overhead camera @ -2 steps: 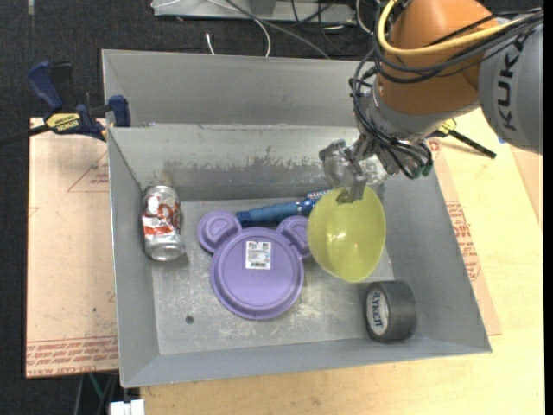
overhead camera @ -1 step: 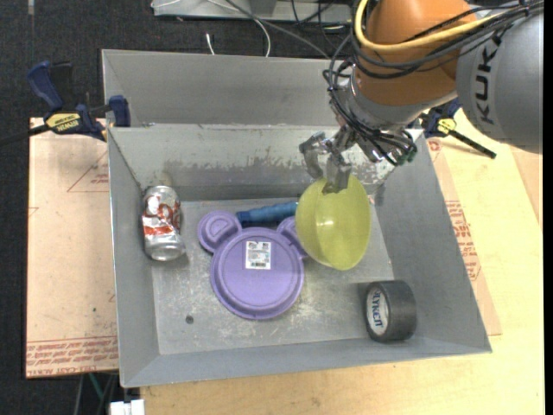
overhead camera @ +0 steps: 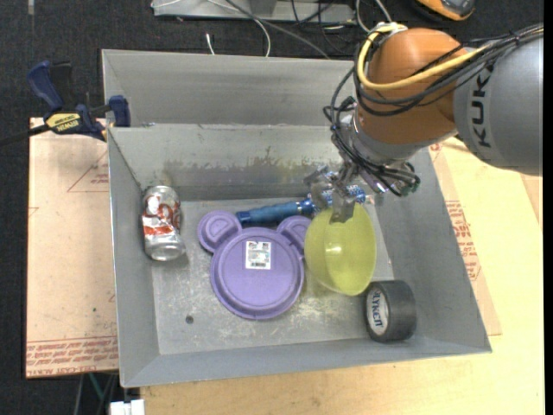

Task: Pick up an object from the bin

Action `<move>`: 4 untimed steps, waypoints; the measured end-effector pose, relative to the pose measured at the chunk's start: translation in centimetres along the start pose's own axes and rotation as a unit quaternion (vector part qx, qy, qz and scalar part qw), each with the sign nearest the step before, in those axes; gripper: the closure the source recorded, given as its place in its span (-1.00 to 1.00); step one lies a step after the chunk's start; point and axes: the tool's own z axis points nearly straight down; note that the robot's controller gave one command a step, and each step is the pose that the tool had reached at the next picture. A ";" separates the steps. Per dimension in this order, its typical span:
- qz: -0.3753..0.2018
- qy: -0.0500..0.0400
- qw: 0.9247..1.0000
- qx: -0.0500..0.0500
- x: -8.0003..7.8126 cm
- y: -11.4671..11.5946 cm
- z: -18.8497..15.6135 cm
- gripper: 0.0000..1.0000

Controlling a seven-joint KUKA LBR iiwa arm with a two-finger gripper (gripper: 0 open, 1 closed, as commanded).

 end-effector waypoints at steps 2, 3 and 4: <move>-0.072 -0.007 0.997 0.003 -0.3 -1.5 2.5 1.00; -0.012 -0.010 1.000 0.000 -0.7 -2.7 2.5 1.00; -0.194 -0.011 0.981 0.003 -0.5 -4.5 4.8 1.00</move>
Offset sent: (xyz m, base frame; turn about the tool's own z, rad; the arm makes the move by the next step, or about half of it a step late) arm 0.0073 0.0081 -0.0173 0.0035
